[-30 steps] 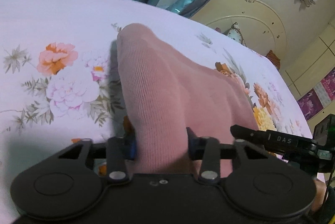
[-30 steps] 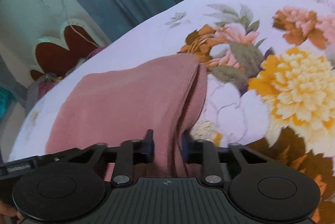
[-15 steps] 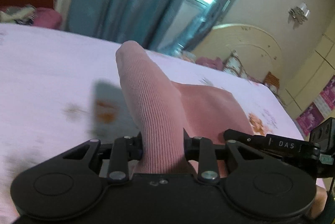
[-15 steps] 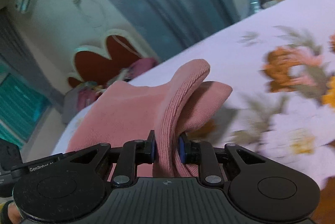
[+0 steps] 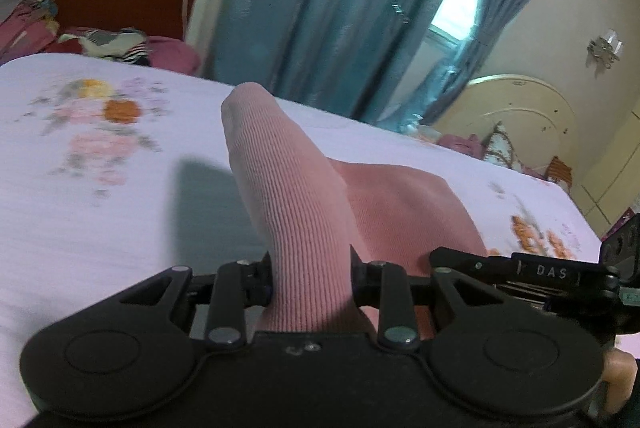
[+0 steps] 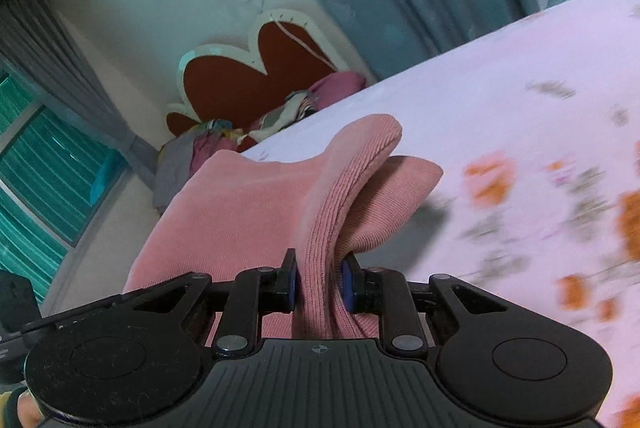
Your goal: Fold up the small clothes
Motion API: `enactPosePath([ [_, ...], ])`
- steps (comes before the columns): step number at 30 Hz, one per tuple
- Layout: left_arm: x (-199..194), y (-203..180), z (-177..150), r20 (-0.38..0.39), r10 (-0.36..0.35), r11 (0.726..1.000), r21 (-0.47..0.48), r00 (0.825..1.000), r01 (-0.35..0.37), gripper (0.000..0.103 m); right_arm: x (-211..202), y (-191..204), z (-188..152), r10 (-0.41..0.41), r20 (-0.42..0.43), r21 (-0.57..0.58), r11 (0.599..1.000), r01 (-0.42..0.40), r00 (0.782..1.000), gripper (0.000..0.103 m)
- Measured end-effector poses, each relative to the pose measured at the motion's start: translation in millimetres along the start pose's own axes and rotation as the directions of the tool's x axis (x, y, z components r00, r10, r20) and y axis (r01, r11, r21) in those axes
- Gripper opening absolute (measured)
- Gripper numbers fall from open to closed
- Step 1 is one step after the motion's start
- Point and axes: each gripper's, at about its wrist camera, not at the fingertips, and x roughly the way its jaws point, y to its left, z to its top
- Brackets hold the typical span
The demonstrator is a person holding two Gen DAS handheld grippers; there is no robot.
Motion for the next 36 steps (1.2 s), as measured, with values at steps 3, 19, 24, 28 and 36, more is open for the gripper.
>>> enactPosePath([
  [3, -2, 30, 0, -0.013, 0.02, 1.0, 0.004, 1.0, -0.02, 0.029, 27, 14, -7, -0.016, -0.029, -0.01, 1.0, 0.016, 0.999, 0.021],
  [19, 19, 83, -26, -0.069, 0.144, 0.989, 0.038, 0.987, -0.142, 0.071, 80, 14, -26, -0.311, -0.026, -0.199, 0.933, 0.3, 0.95, 0.032],
  [24, -3, 73, -25, 0.027, 0.199, 0.975, 0.097, 0.98, -0.201, 0.066, 77, 25, -30, -0.34, 0.015, -0.251, 0.909, 0.333, 0.94, 0.034],
  [28, -18, 62, -14, 0.122, 0.206, 0.966, 0.135, 0.971, -0.222, 0.061, 70, 40, -19, -0.33, 0.109, -0.279, 0.895, 0.347, 0.938, 0.034],
  [36, 41, 48, 3, 0.076, 0.191, 0.951, 0.231, 0.979, -0.204, 0.056, 124, 53, -6, -0.334, 0.089, -0.358, 0.869, 0.343, 0.939, 0.034],
])
